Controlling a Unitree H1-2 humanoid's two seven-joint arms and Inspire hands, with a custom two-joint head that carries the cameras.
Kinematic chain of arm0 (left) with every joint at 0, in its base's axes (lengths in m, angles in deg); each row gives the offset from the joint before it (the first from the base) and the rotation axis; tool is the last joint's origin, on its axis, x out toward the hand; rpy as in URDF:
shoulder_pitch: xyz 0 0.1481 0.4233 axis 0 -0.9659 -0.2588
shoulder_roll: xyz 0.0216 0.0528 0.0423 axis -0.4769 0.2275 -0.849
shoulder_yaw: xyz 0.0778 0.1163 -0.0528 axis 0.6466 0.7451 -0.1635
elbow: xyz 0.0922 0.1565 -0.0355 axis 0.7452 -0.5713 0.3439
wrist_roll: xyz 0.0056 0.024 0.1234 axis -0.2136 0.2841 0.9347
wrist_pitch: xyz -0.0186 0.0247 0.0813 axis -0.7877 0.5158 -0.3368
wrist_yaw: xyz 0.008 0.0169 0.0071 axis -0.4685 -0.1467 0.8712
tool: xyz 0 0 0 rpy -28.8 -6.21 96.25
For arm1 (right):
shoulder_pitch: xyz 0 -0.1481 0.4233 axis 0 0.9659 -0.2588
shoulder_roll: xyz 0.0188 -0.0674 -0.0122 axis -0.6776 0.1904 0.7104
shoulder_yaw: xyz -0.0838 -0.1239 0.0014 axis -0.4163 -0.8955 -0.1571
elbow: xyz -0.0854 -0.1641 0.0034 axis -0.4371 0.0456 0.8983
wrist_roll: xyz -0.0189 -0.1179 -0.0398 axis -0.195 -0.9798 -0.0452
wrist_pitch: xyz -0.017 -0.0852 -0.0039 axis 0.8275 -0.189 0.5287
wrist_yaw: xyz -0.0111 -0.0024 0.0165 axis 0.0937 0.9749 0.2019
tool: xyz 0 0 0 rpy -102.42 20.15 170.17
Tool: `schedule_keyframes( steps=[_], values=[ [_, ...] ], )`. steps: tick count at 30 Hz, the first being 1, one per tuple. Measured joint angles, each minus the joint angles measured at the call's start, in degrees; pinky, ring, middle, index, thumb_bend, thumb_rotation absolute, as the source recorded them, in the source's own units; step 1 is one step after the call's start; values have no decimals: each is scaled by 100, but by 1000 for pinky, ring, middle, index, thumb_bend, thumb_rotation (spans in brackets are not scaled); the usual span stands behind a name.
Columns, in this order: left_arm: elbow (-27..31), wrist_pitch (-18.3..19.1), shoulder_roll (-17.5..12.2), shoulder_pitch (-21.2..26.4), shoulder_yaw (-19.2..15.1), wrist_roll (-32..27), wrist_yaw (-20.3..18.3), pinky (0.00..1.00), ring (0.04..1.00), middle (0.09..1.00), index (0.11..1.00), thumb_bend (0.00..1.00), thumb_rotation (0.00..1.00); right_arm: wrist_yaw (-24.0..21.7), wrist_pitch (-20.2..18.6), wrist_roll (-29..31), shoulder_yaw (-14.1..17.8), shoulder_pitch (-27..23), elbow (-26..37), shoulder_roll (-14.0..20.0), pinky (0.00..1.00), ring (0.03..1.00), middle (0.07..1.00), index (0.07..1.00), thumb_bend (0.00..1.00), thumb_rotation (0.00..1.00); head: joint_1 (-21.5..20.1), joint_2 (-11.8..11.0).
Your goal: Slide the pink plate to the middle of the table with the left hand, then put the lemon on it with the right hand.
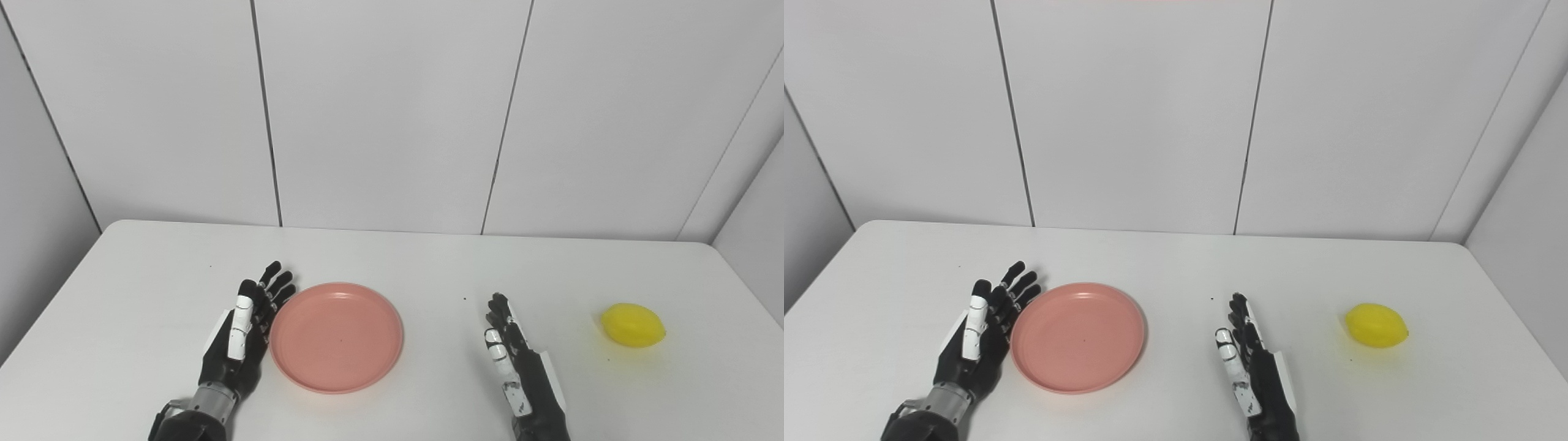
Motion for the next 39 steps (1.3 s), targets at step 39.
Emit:
schedule_keyframes(
  steps=[39],
  values=[
    [599,-291,744,-518,875,1144,461,1000,1000,1000,1000,741,1000,-14,143,136,50,17,47,101,979,966,967,975,555,897,-79,44]
  ],
)
